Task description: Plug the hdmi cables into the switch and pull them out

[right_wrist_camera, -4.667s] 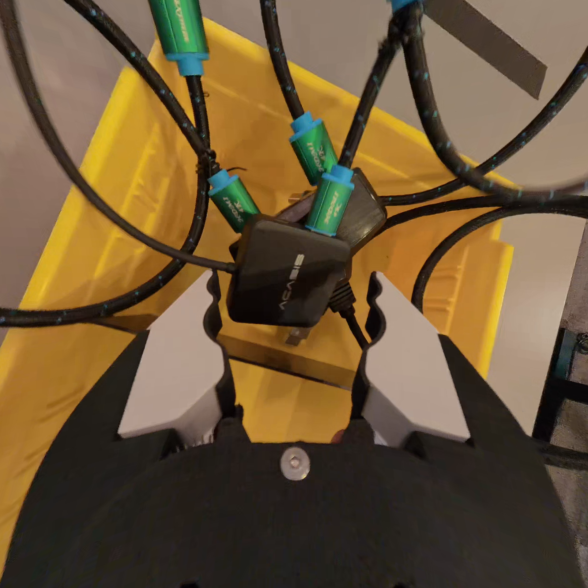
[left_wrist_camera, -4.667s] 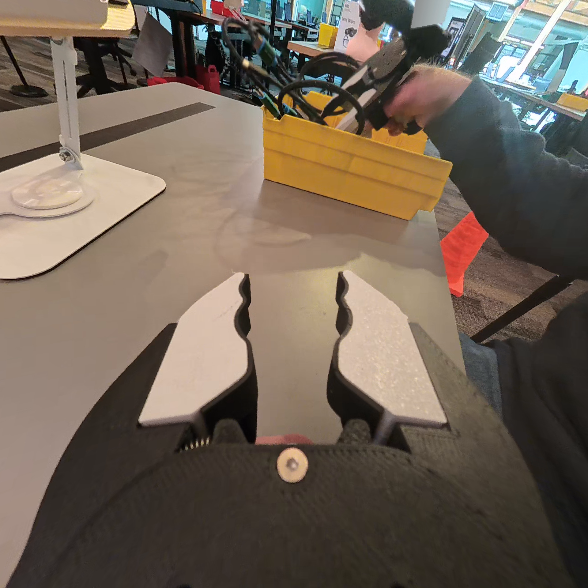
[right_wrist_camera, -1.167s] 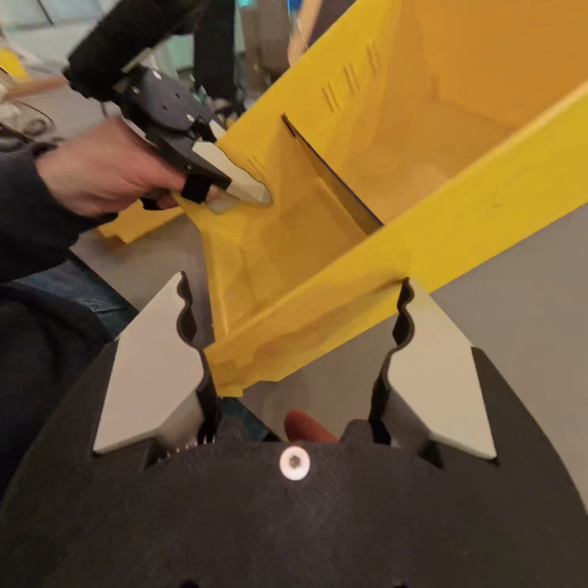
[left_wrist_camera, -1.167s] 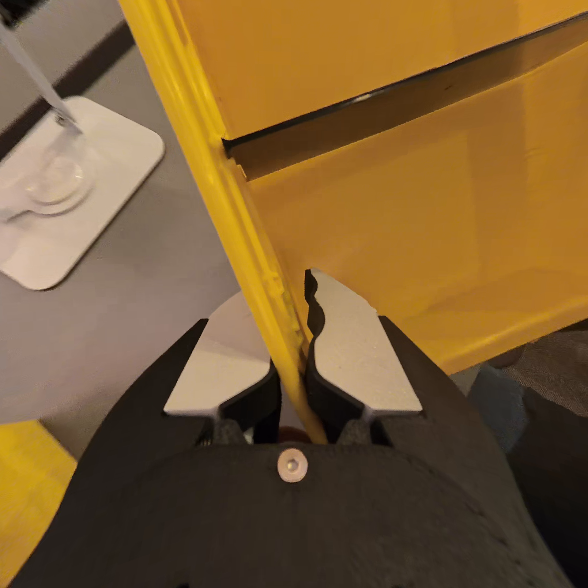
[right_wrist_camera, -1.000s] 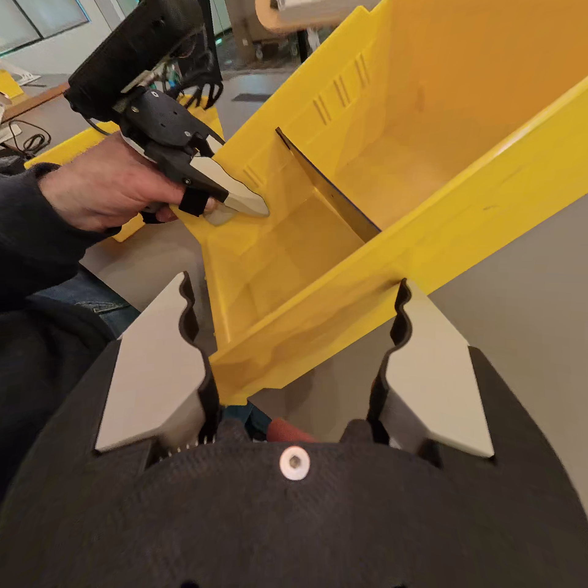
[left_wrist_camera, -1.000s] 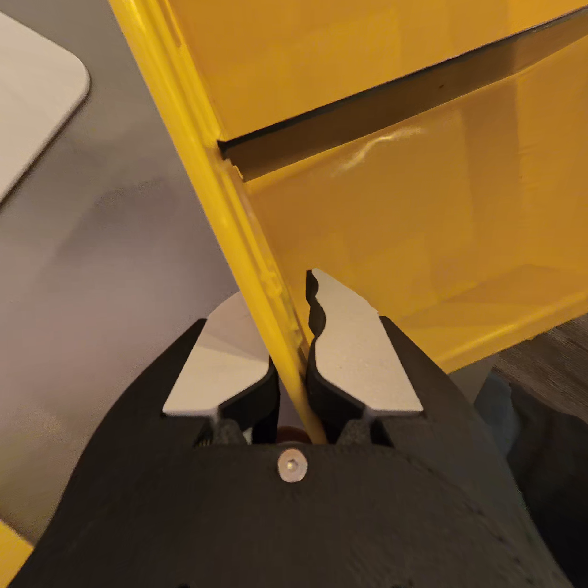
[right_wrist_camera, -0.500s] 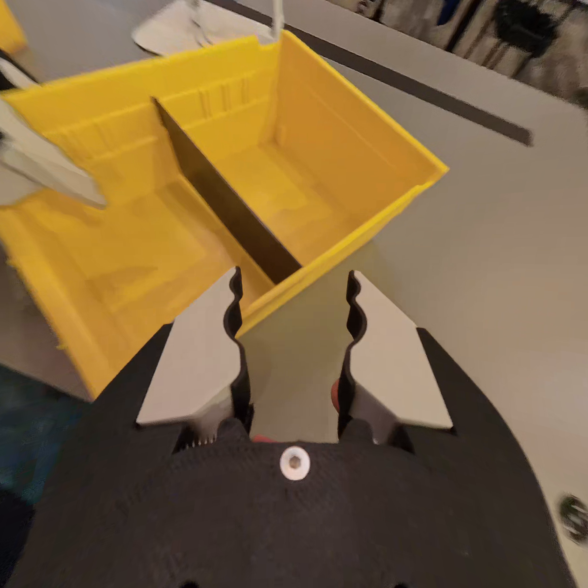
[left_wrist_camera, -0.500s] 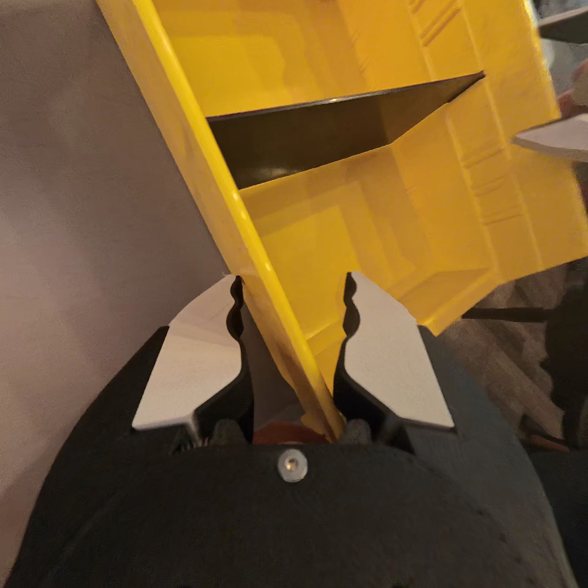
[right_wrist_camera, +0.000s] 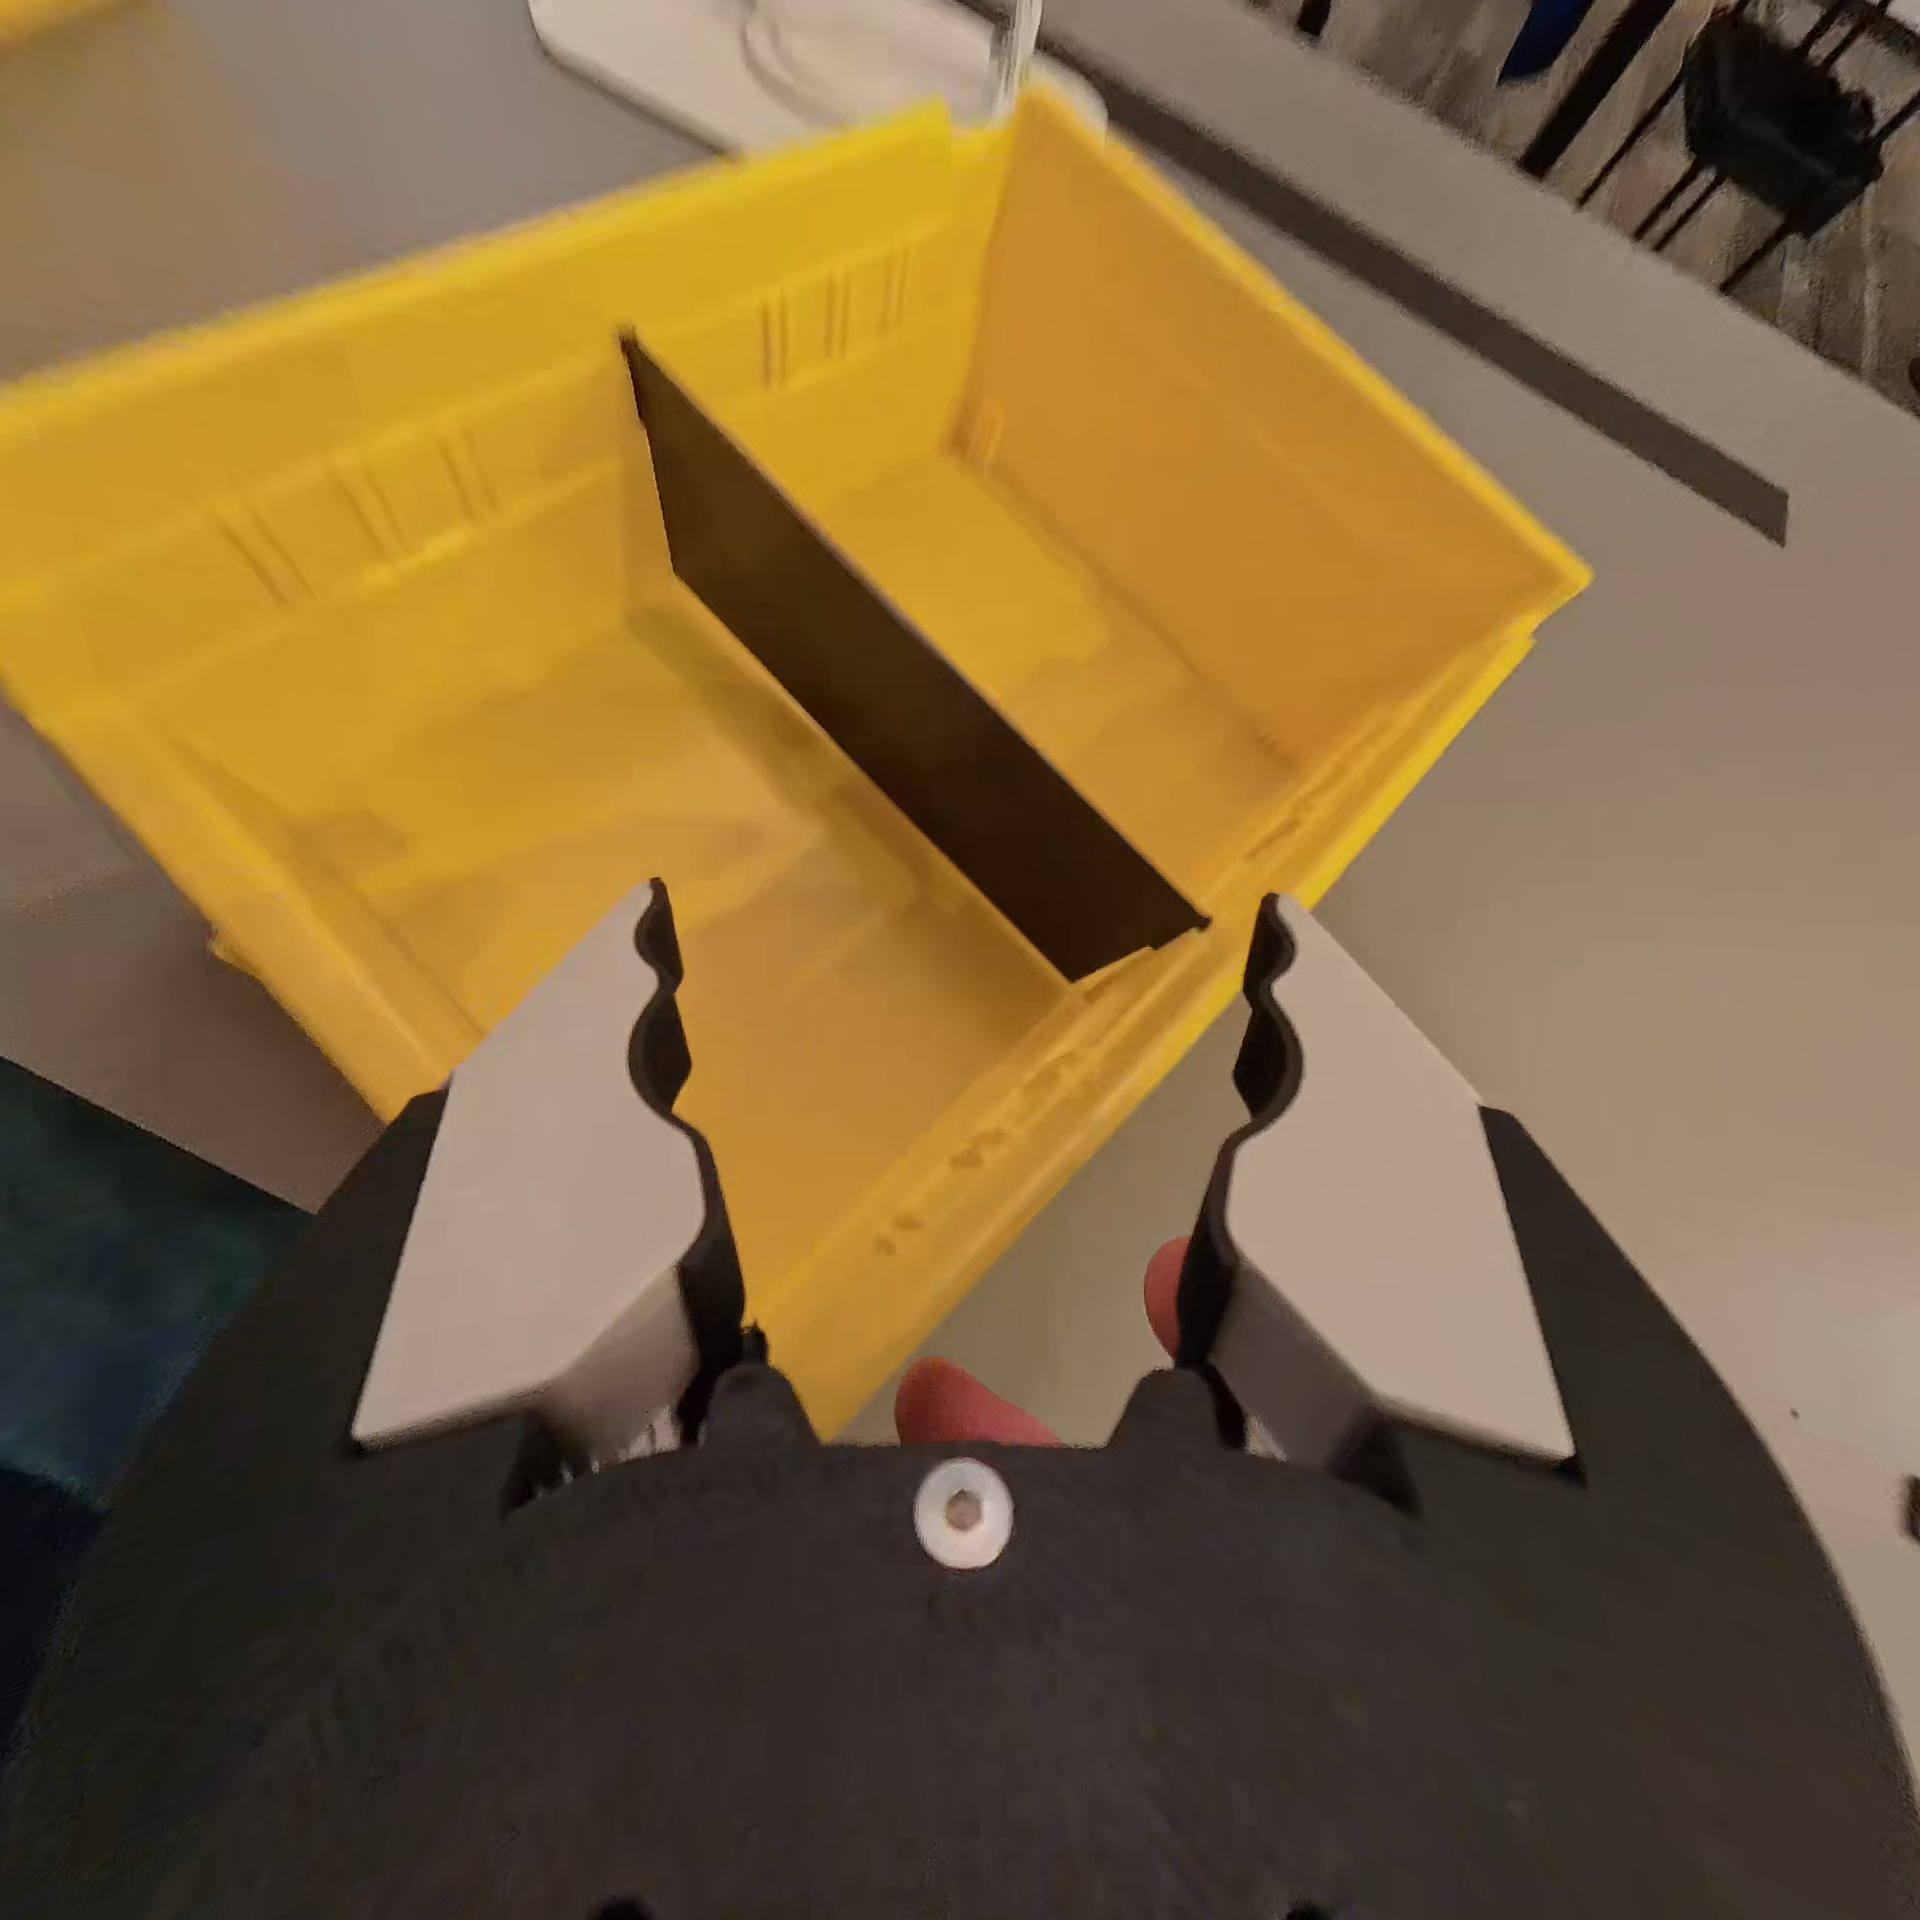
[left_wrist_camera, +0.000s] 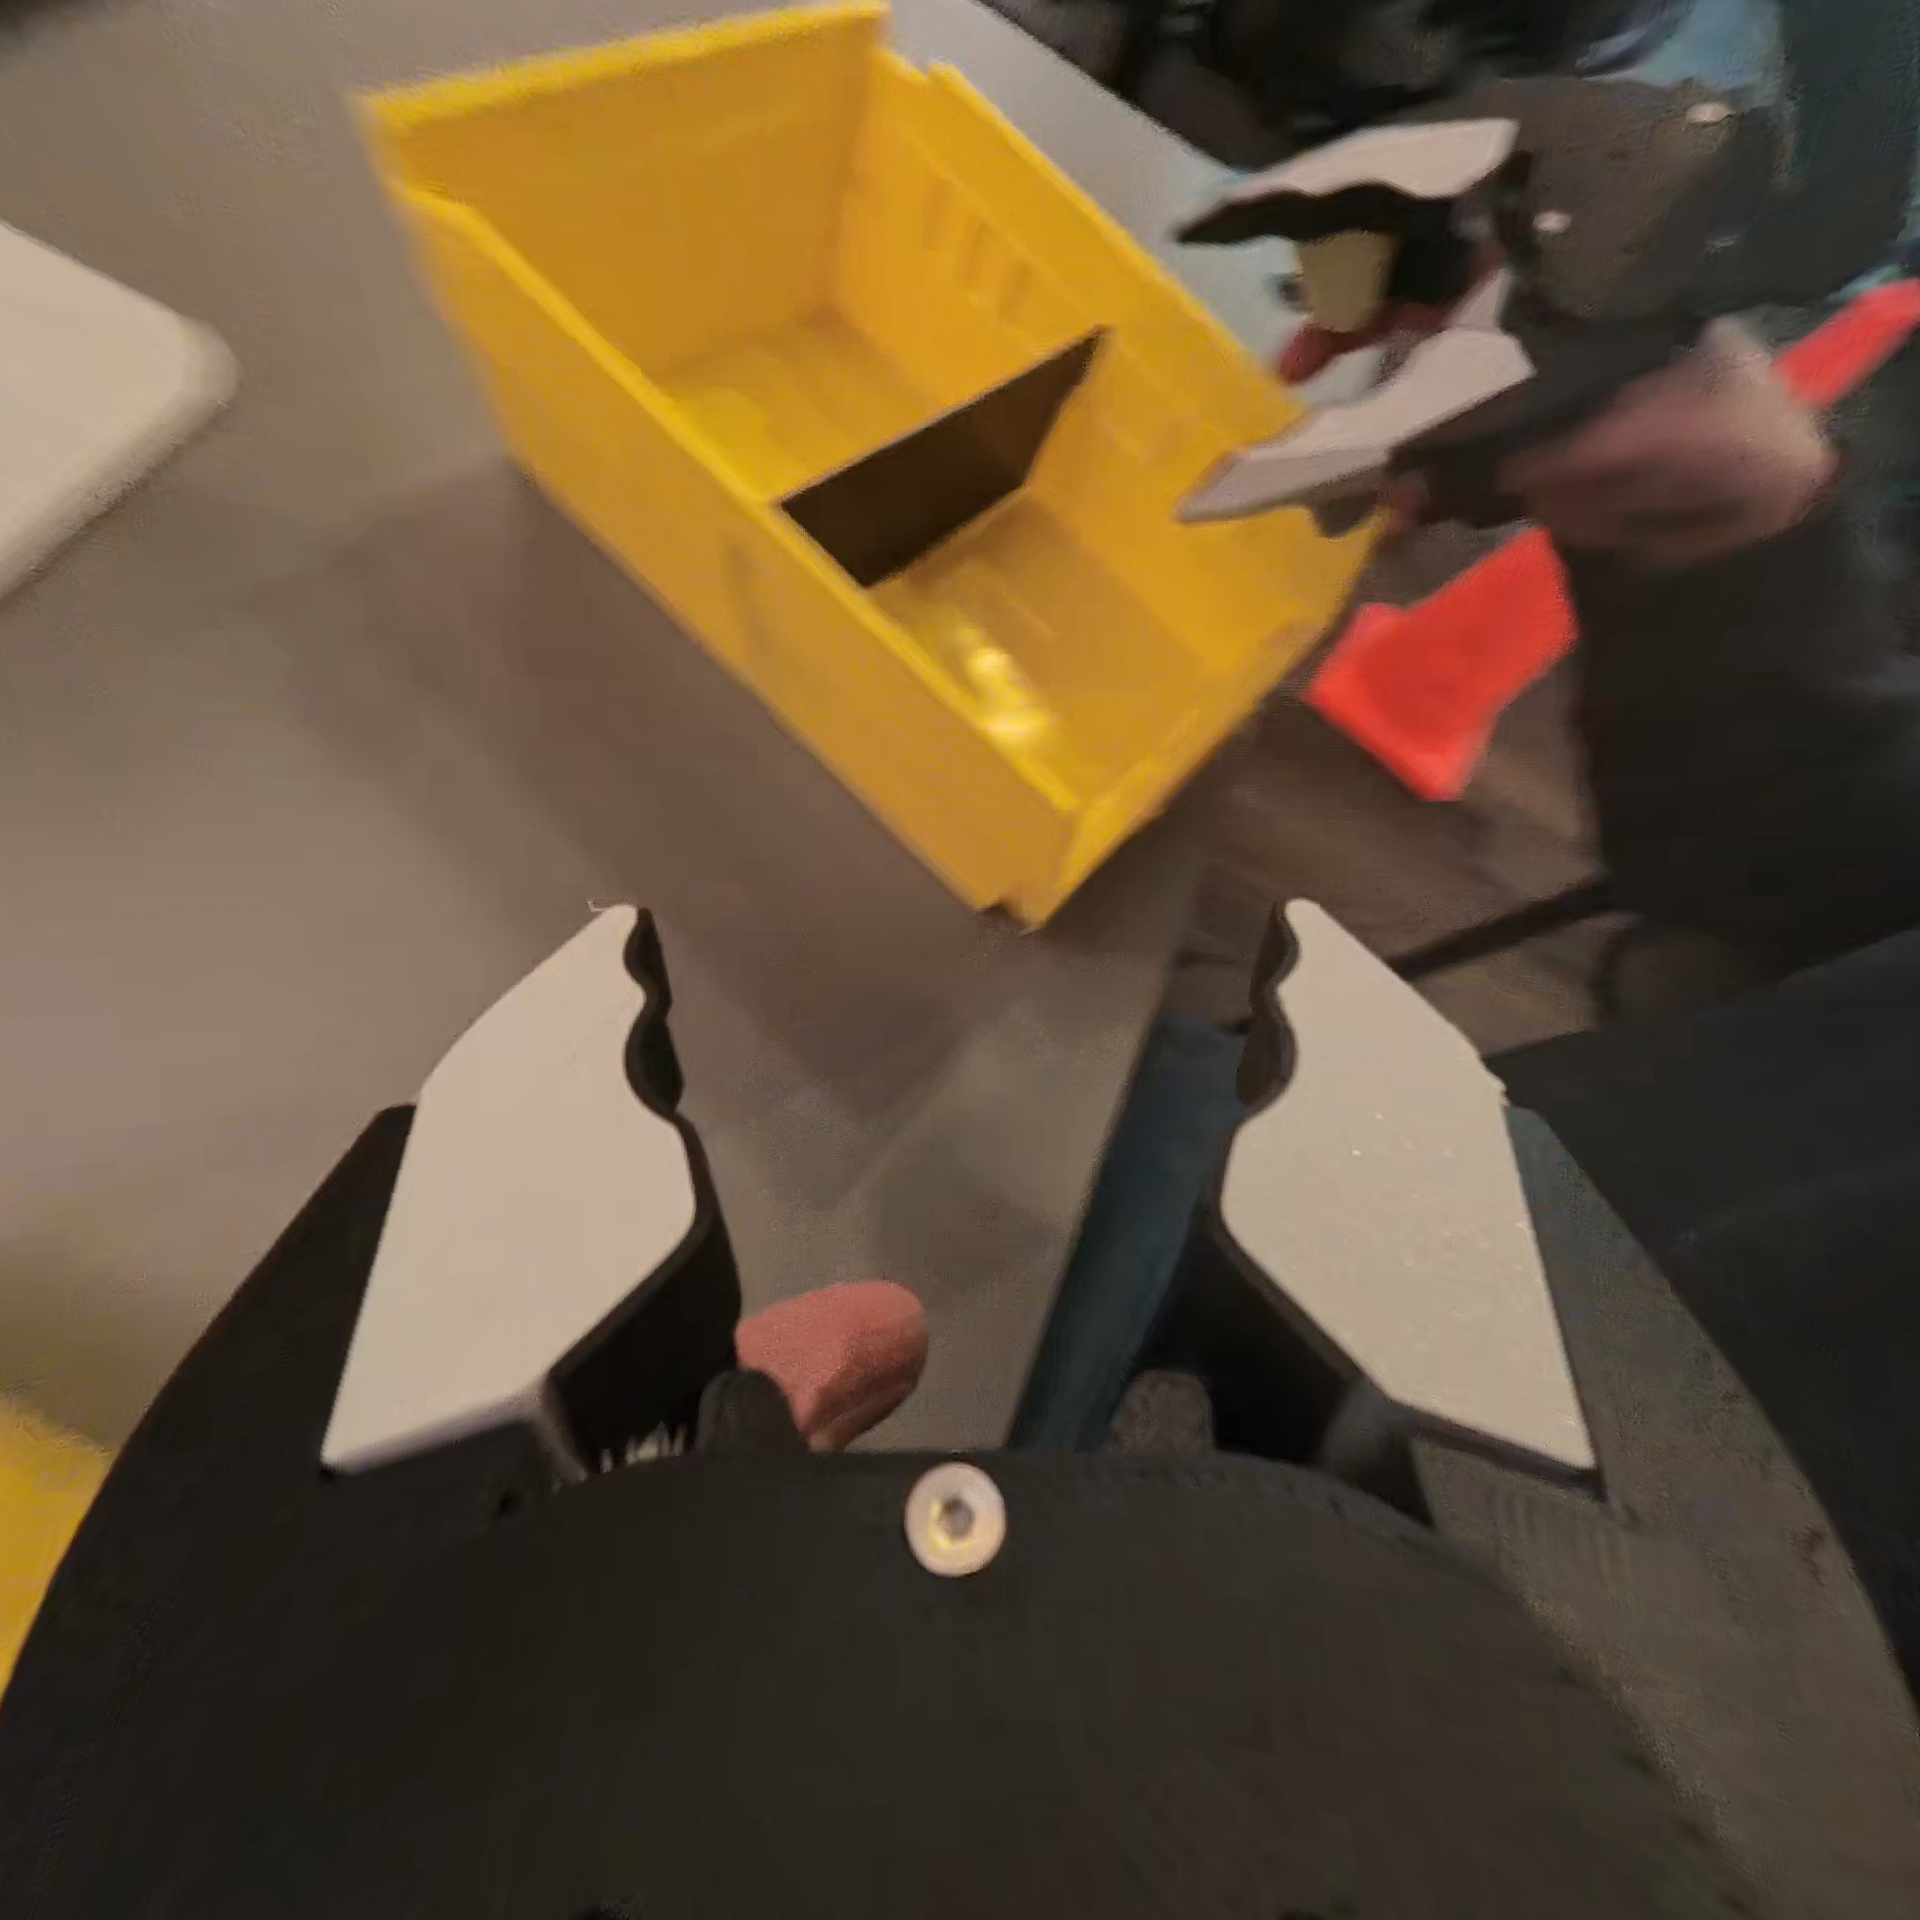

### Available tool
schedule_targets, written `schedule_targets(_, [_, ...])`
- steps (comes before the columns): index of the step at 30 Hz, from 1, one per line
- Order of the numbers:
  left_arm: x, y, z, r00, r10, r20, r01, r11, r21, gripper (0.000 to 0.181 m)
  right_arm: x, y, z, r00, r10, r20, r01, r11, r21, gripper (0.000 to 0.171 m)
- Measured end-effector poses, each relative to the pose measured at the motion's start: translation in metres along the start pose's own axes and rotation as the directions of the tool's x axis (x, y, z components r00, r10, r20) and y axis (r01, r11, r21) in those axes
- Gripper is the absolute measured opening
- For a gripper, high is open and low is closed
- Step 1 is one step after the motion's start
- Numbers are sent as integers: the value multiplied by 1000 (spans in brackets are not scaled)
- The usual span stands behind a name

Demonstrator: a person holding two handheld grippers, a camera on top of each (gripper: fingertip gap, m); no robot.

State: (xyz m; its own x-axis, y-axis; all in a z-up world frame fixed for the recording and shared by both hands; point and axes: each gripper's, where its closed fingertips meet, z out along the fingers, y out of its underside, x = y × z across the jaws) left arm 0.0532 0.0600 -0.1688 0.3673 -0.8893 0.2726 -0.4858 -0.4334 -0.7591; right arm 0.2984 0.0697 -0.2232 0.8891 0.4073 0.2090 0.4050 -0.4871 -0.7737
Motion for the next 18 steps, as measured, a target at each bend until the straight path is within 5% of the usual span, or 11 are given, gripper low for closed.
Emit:
schedule_targets(3, [-45, 12, -68, 962, 32, 272, -43, 998, 35, 111, -7, 19, 16, 997, -62, -36, 59, 995, -80, 94])
schedule_targets(6, [-82, 43, -125, 917, -65, 393, 37, 996, 79, 146, 10, 22, 19, 977, -138, -161, 119, 986, -120, 60])
schedule_targets(12, [-141, 107, -203, 794, -233, 562, 155, 971, 184, 146, 45, 26, 20, 940, -218, -264, 179, 970, -164, 38])
schedule_targets(18, [-199, 208, -218, 635, -282, 719, 390, 920, 15, 129, 64, 28, 19, 937, -216, -276, 184, 974, -135, 31])
